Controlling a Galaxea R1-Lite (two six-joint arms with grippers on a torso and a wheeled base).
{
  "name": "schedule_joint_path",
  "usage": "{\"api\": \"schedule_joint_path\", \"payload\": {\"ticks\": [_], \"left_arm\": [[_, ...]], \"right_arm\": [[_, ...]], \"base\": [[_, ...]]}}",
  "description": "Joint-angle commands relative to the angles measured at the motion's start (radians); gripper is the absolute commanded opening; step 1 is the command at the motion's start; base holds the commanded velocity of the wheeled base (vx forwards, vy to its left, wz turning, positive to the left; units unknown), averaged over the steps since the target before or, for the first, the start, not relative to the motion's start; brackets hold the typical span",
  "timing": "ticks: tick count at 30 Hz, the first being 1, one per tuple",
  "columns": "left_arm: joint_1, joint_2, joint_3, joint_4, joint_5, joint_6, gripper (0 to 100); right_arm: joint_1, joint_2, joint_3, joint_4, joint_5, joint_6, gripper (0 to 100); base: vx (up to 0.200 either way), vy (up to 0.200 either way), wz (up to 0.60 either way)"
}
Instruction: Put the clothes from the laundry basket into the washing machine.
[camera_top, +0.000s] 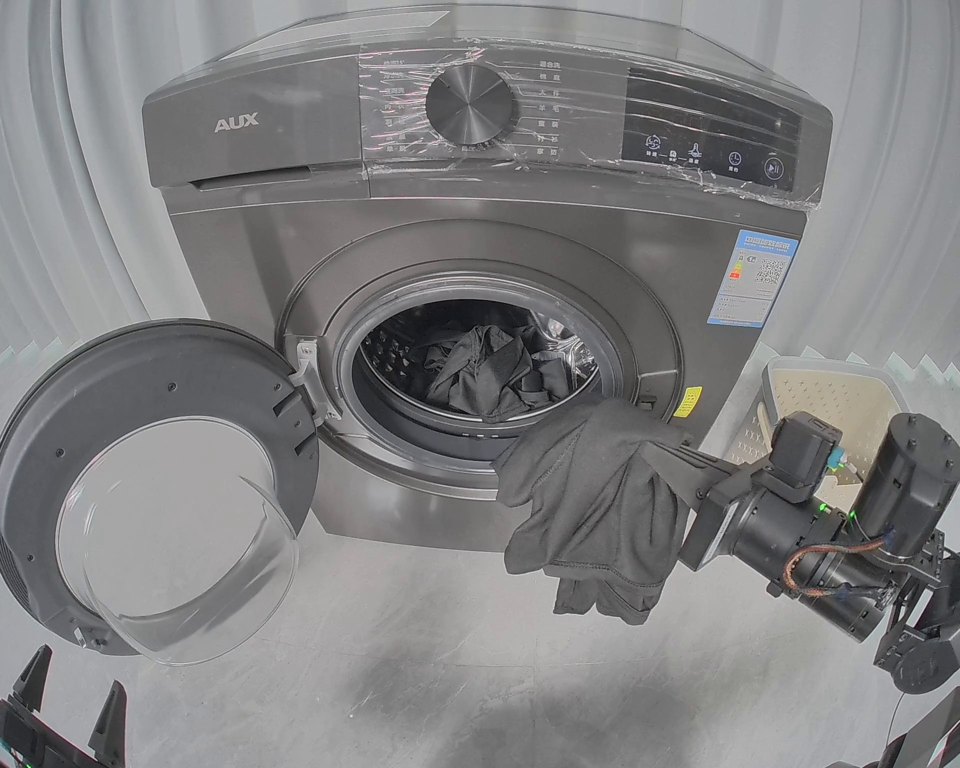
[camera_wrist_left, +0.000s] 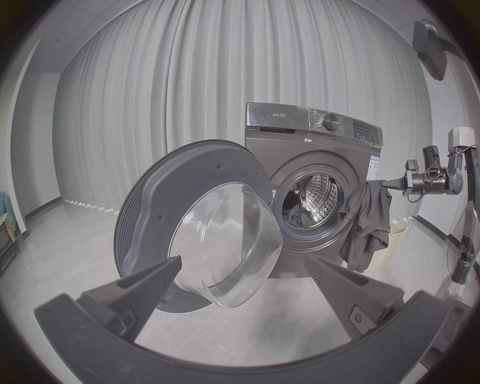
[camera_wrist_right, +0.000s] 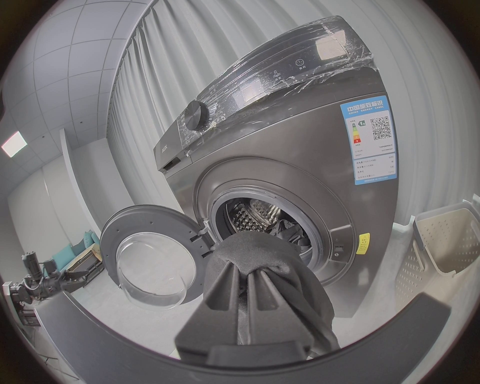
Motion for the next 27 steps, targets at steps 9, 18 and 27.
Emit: {"api": "schedule_joint_path", "payload": {"ticks": [9, 18, 27], "left_arm": [[0.003, -0.017, 0.013, -0.012, -0.015, 0.028, 100], [0.003, 0.336, -0.220, -0.072, -0.368, 0.014, 100], [-0.146, 0.925, -0.229, -0.465, -0.496, 0.049, 100]], "right_arm": [[0.060, 0.138, -0.171, 0.002, -0.137, 0.024, 0], [0.068, 0.223, -0.262, 0.013, -0.209, 0.028, 0], [0.096, 0.276, -0.334, -0.004, -0.211, 0.035, 0]], "base": [[0.000, 0.000, 0.00], [0.000, 0.000, 0.00], [0.000, 0.000, 0.00]]}}
